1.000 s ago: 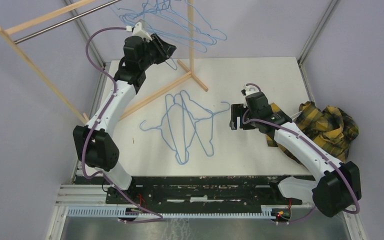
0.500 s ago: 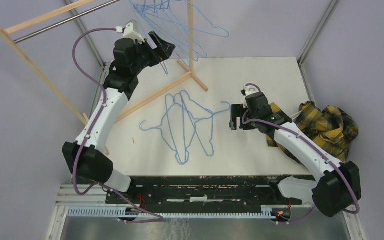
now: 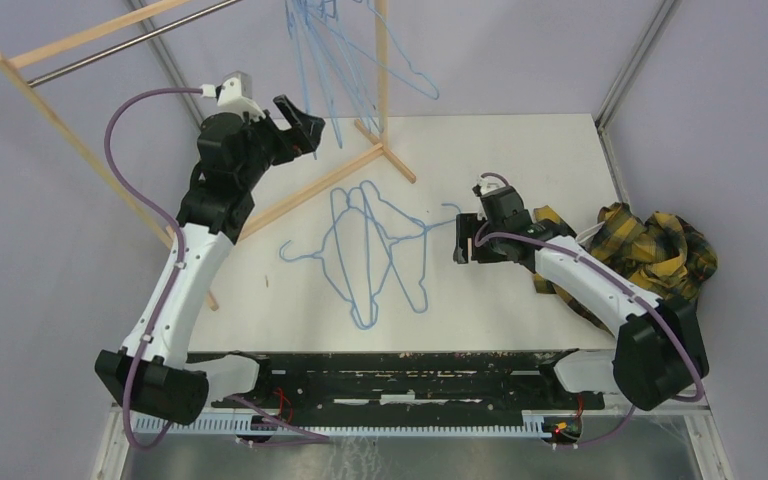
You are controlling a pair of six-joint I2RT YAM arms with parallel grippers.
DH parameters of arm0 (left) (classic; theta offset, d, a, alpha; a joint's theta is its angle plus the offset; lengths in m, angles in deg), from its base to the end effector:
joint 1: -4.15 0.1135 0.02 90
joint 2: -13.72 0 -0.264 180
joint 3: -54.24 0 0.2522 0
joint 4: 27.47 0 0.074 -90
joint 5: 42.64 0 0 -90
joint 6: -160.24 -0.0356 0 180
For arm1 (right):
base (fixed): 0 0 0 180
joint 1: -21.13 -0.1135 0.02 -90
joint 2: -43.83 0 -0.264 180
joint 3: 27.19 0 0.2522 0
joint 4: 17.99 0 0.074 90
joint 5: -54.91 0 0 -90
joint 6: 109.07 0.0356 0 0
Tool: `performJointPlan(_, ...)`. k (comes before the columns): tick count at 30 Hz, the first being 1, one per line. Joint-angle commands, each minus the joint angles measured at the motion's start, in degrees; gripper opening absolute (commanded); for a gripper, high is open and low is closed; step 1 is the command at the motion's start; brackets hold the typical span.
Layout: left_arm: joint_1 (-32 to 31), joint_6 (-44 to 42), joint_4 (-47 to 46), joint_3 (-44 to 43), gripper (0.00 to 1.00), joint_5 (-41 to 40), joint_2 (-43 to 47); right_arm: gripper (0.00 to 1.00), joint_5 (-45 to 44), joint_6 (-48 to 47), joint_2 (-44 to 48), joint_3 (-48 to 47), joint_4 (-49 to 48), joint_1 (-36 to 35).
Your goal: Organize the hangers
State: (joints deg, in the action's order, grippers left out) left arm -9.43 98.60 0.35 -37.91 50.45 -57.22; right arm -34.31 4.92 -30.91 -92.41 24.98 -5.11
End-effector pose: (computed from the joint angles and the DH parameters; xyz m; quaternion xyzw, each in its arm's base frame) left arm 0.2695 -0.0671 0.4417 -0.0782 0.7425 -0.2568 0.6137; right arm 0.2384 0.1180 0.2395 -0.0208 0.9467 0.1423 0.2884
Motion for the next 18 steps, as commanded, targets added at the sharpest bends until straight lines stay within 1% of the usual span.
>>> performJointPlan(1,0.4,-3.3,2.2,6.1,0.99,-1.8,6.2,0.74,3.5,1.4,-5.2,-1.1,-4.4,-0.6)
performJointPlan(4,0.4,-3.1,3.4,10.8,1.00,-1.7,9.6,0.71,4.5,1.4,-9.9,-3.8,-5.4,-1.1)
performJointPlan(8,0.4,-3.0,4.8,16.9,0.97,-1.6,13.8,0.64,6.5,1.5,-15.7,-9.4,-6.1,-2.3)
performJointPlan(11,0.4,-2.4,5.2,22.3,0.95,-1.7,17.3,0.61,7.0,2.0,-18.8,-13.1,-5.9,-4.1)
performJointPlan(18,0.3,0.0,4.8,32.3,0.91,-0.8,21.3,0.60,6.4,3.6,-25.7,-20.5,-5.5,-10.6)
